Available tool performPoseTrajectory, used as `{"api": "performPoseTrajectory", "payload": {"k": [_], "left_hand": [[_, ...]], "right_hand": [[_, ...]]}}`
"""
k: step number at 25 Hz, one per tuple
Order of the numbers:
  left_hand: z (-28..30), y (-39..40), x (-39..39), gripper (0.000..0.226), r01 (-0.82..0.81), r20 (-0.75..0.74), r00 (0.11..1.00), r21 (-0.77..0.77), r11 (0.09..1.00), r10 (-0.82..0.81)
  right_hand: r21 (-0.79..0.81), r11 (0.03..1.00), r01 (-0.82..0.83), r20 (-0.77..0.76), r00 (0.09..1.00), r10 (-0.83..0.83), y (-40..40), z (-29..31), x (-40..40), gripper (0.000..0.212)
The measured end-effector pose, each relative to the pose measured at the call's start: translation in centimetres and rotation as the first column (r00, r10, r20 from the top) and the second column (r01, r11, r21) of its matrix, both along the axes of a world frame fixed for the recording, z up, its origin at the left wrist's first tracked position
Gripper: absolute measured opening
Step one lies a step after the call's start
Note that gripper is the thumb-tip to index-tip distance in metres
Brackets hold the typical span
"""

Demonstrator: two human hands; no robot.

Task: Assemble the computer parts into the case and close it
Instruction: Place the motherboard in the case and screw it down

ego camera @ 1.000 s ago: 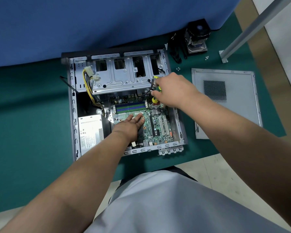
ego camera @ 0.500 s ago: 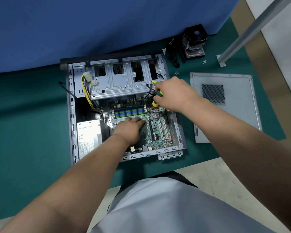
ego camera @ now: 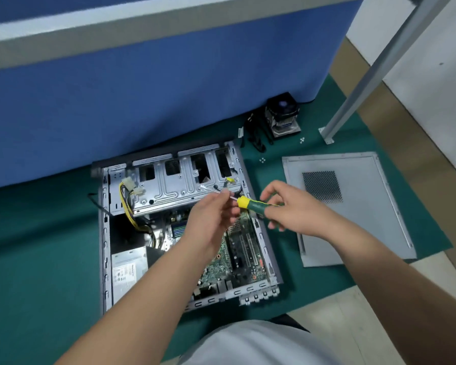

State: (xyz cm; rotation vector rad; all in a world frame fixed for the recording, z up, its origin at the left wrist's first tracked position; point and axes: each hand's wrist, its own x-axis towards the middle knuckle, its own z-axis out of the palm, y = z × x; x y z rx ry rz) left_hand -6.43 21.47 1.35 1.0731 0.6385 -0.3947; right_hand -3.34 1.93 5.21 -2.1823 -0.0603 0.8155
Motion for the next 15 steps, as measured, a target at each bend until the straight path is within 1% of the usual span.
{"api": "performPoseTrajectory", "payload": {"k": [1,2,3,4,5,6,7,8,9,10,11,12,13,15], "left_hand": [[0.6,-0.6,1.0,0.017,0.050,0.061,0.997,0.110,0.993,-0.057],[1.1,-1.0,2.1,0.019,0.116,0.127,0.981,0.225,0.968,-0.147],[1.5,-1.3,3.4,0.023,0.180,0.187,0.949,0.342,0.922,-0.255],[1.7,-1.2,4.6,0.024,0.221,0.231,0.905,0.463,0.858,-0.358],[1.4,-0.8,5.6,0.021,0.224,0.253,0.860,0.593,0.774,-0.443],[0.7,0.0,6.9,0.017,0.188,0.249,0.822,0.730,0.657,-0.512],[-0.1,1.1,8.0,0.019,0.119,0.217,0.792,0.861,0.494,-0.570],[-1.1,2.5,8.5,0.027,0.052,0.157,0.771,0.950,0.308,-0.617],[-2.2,4.1,9.0,0.036,0.017,0.076,0.763,0.990,0.137,-0.642],[-3.3,5.5,9.5,0.045,0.030,-0.022,0.768,1.000,0.002,-0.640],[-4.3,6.7,9.9,0.052,0.074,-0.117,0.776,0.993,-0.096,-0.620],[-5.2,7.6,10.0,0.056,0.120,-0.189,0.778,0.981,-0.154,-0.598],[-6.1,8.1,10.2,0.059,0.147,-0.232,0.777,0.971,-0.190,-0.585],[-7.3,8.4,9.9,0.060,0.122,-0.246,0.778,0.962,-0.246,-0.578]], "right_hand": [[0.000,1.000,-0.015,-0.013,1.000,0.015,0.2,-0.5,0.3,0.019],[-0.016,1.000,-0.021,0.004,1.000,0.021,0.5,-1.2,0.7,0.020],[-0.021,1.000,-0.002,0.026,1.000,0.003,0.7,-1.9,1.2,0.020],[-0.001,0.999,0.044,0.025,0.999,-0.044,0.8,-2.6,1.7,0.017],[0.034,0.993,0.115,-0.005,0.993,-0.115,0.7,-3.3,2.3,0.015],[0.068,0.977,0.200,-0.045,0.979,-0.197,0.2,-3.9,3.4,0.014],[0.097,0.954,0.284,-0.083,0.957,-0.276,-0.5,-4.7,4.5,0.013],[0.118,0.927,0.357,-0.109,0.932,-0.345,-1.2,-5.5,5.3,0.011],[0.129,0.898,0.420,-0.130,0.905,-0.405,-1.9,-6.4,6.5,0.010],[0.135,0.868,0.477,-0.154,0.876,-0.458,-2.5,-7.4,7.9,0.008],[0.137,0.839,0.527,-0.181,0.846,-0.502,-3.0,-8.6,9.3,0.006],[0.128,0.812,0.570,-0.198,0.817,-0.542,-3.1,-9.8,10.5,0.005],[0.107,0.789,0.605,-0.200,0.791,-0.579,-3.2,-11.1,11.8,0.004],[0.044,0.768,0.638,-0.173,0.762,-0.624,-3.2,-13.9,13.9,0.003]]}}
